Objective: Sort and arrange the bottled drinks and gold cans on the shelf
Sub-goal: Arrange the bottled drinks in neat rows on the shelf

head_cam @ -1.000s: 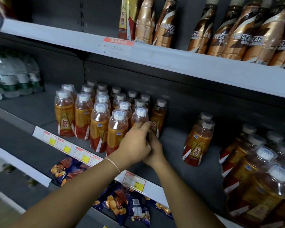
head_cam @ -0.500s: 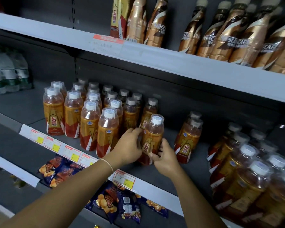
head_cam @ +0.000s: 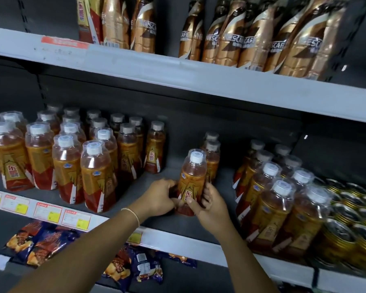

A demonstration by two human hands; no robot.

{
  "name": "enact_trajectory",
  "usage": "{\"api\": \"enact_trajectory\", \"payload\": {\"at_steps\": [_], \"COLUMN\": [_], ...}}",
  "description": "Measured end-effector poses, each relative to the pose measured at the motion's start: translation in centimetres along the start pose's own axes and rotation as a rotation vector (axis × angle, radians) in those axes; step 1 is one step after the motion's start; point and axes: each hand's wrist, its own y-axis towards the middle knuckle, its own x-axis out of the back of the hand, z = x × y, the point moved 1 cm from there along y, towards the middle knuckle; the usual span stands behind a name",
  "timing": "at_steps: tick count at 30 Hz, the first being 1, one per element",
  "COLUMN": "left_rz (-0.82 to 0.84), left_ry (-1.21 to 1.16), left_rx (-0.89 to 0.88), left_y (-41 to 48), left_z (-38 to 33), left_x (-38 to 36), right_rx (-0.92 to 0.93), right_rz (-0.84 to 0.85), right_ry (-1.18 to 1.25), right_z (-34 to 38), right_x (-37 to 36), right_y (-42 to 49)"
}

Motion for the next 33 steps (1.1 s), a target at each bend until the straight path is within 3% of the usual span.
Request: {"api": "enact_trajectory", "payload": {"at_steps": [10, 23, 28, 31, 33], "left_rz": [0.051, -0.054, -0.004, 0.008, -0.024], "left_ry": [-0.093, 0.054, 0.053, 0.083, 0.132], "left_rx": [-0.022, -0.076, -0.078, -0.138, -0.146], "left_y": [0.5, 0.9, 1.1, 0.5, -0.3], "left_z": [-0.8, -0.6, -0.6, -0.5, -0.2], "left_x": [-3.5, -4.8, -4.2, -2.9, -1.5], "right_rx": [0.031, -0.015, -0.045, 0.008, 0.193], "right_rz": [-0.188, -0.230, -0.236, -0.424, -0.583], "right_ry": [-0.076, -0.125, -0.166, -0.281, -0.388], "right_z": [-0.3, -0.3, 0.3, 1.5, 2.7], "right_x": [1.5, 2.0, 1.7, 0.7, -0.6], "right_y": [-0.9, -0.4, -0.6, -1.5, -2.1]}}
